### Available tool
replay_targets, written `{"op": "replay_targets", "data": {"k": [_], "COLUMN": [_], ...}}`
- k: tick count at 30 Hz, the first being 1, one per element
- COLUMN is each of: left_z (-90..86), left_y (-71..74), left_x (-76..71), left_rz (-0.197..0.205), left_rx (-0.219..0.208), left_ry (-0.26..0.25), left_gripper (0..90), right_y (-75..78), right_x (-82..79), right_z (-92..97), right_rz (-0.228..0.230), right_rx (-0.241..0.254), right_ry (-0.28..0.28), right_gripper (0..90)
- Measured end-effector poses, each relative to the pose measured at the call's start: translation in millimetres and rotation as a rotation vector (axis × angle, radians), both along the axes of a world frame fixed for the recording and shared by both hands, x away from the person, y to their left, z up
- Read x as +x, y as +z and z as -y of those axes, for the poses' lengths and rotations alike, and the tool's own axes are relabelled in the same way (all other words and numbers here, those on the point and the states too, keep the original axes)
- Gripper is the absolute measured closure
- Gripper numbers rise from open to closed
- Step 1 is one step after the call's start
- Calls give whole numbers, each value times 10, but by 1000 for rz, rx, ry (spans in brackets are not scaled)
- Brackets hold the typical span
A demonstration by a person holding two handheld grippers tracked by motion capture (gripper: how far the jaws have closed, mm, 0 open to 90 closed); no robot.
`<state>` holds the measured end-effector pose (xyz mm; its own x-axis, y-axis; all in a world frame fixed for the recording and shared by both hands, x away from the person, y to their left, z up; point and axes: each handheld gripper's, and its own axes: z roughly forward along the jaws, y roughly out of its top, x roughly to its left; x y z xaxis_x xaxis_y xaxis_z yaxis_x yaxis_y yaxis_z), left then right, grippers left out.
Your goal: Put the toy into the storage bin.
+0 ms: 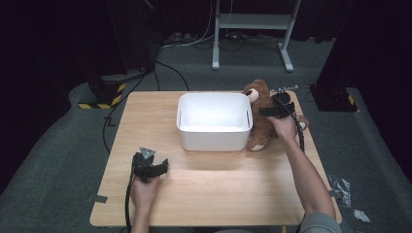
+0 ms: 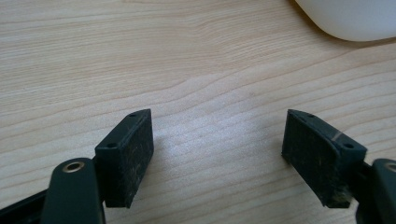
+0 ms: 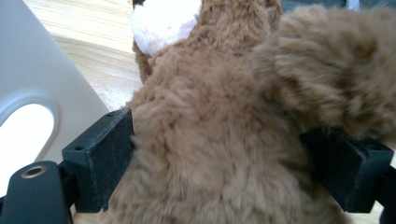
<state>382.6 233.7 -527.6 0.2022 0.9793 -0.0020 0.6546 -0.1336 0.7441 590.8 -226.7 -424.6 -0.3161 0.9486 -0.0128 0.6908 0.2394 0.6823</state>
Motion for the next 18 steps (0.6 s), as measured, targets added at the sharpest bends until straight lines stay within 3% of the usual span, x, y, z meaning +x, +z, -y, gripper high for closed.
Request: {"op": "replay_targets", "data": {"k": [2, 3, 7, 13, 15, 18], "left_z": [1, 1, 1, 1, 1, 2], "left_y": [-1, 0, 0, -1, -1, -1], "left_x": [-1, 0, 0, -1, -1, 0], "left_rz": [0, 0, 0, 0, 0, 0], "left_rx": [-1, 0, -1, -1, -1, -1], "left_ry": [1, 1, 1, 1, 1, 1], "left_gripper": [248, 247, 247, 248, 247, 248], "right_y": [-2, -19, -54, -145, -157, -176], "right_x": [25, 57, 121, 182, 189, 186], "right_z": [-23, -49, -130, -155, -131, -122], "right_rz": [-3, -27, -30, -72, -85, -94], "right_rx": [-5, -24, -75, -93, -84, -114], "right_ry": [-1, 3, 4, -8, -9, 3], "right_gripper": [123, 108, 106, 117, 152, 245]}}
